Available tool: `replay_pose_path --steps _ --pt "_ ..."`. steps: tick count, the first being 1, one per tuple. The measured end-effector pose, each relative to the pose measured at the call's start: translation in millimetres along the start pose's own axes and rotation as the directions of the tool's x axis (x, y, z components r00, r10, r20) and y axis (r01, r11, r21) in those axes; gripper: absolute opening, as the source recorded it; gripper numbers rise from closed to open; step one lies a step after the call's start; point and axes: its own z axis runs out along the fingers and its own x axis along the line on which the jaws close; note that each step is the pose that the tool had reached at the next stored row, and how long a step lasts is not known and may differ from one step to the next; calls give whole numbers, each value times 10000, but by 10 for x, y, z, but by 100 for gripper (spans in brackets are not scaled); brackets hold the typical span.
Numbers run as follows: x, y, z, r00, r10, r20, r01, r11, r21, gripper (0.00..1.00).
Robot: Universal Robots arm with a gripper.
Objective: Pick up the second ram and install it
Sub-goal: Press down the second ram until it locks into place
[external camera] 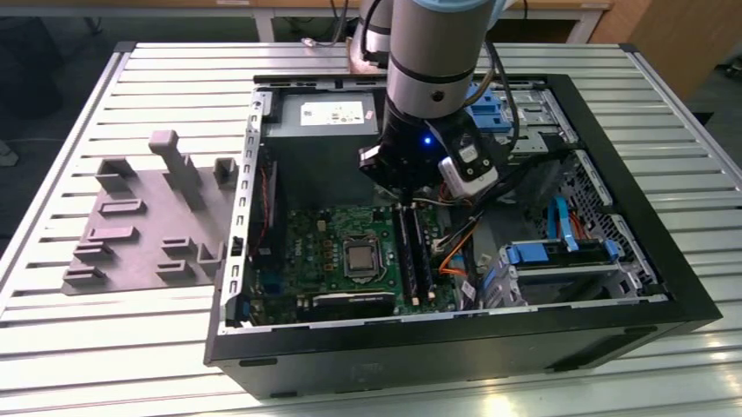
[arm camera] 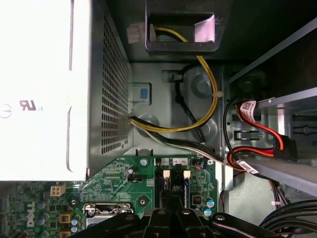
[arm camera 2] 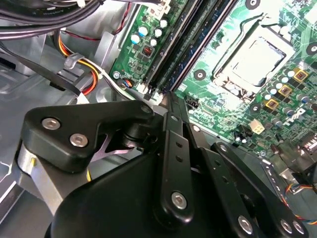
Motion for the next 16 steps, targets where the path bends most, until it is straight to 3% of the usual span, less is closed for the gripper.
replay_pose_path --steps 16 --pt "-3 -149 -10 10000 0 -1 0 10000 8 11"
